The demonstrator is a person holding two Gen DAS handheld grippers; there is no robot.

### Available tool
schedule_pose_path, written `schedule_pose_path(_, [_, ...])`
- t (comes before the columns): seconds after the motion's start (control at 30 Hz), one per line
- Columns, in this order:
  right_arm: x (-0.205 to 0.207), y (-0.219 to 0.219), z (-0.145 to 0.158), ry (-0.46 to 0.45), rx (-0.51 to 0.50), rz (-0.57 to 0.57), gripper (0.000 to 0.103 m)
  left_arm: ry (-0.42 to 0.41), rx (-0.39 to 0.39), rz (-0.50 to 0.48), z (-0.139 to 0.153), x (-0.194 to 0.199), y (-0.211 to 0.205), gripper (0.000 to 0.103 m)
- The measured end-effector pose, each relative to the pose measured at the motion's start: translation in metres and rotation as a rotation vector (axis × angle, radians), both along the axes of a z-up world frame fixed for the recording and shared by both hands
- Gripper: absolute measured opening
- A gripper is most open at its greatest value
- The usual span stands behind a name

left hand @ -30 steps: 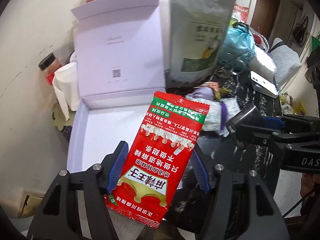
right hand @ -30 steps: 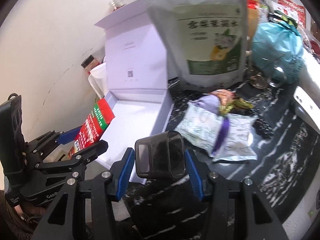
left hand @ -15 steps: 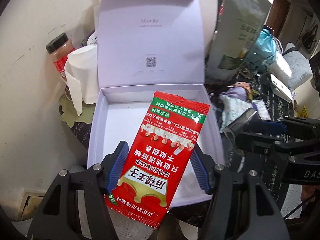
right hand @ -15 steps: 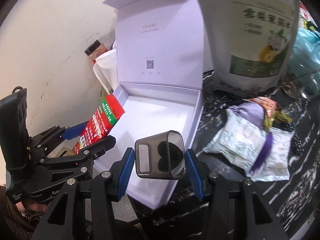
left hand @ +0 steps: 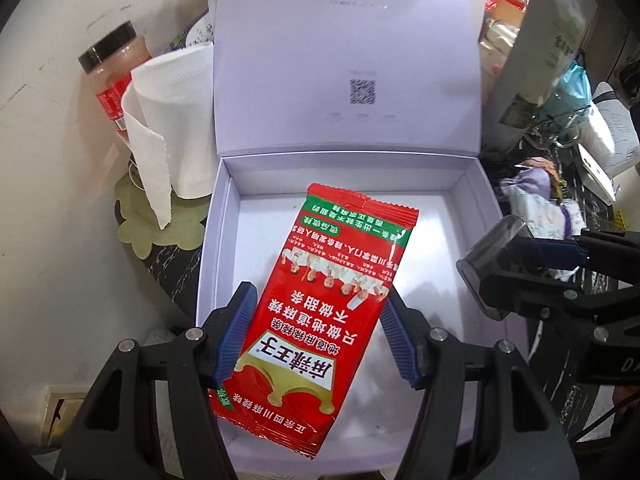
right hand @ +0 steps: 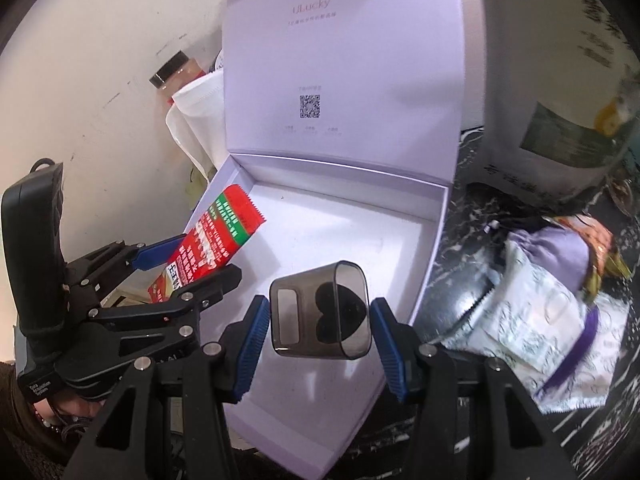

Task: Organize objects
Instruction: 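Carry the red packet and dark container with both grippers toward the open white box, then lower the red packet and dark container into the box and open both grippers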

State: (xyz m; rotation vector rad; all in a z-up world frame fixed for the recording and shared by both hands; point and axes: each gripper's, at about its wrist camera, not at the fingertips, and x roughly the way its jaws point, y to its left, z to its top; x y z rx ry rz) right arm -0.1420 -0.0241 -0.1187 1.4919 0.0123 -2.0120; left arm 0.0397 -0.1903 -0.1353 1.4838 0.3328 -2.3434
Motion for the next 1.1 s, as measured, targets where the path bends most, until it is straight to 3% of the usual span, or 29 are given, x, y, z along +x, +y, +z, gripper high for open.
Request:
schedule_pose_path(0.4, [-0.027, -0.013, -0.019, -0.004, -0.02, -0.005, 0.053, -0.005, -0.017, -0.028, -0.028, -0.034, -0.021, 0.061])
schedule_pose_path(0.57, [-0.038, -0.018, -0.028, -0.01, -0.031, -0.005, 0.053, -0.022, -0.025, -0.03, -0.04, -0.047, -0.028, 0.051])
schedule_pose_path(0.77, [-0.043, -0.029, -0.034, 0.029, 0.009, 0.023, 0.053, -0.028, 0.009, -0.013, -0.053, -0.06, -0.037, 0.051])
schedule_pose_path(1.1, [-0.043, -0.036, -0.04, 0.055, 0.051, 0.089, 0.053, -0.036, -0.019, -0.011, -0.06, -0.069, -0.031, 0.051])
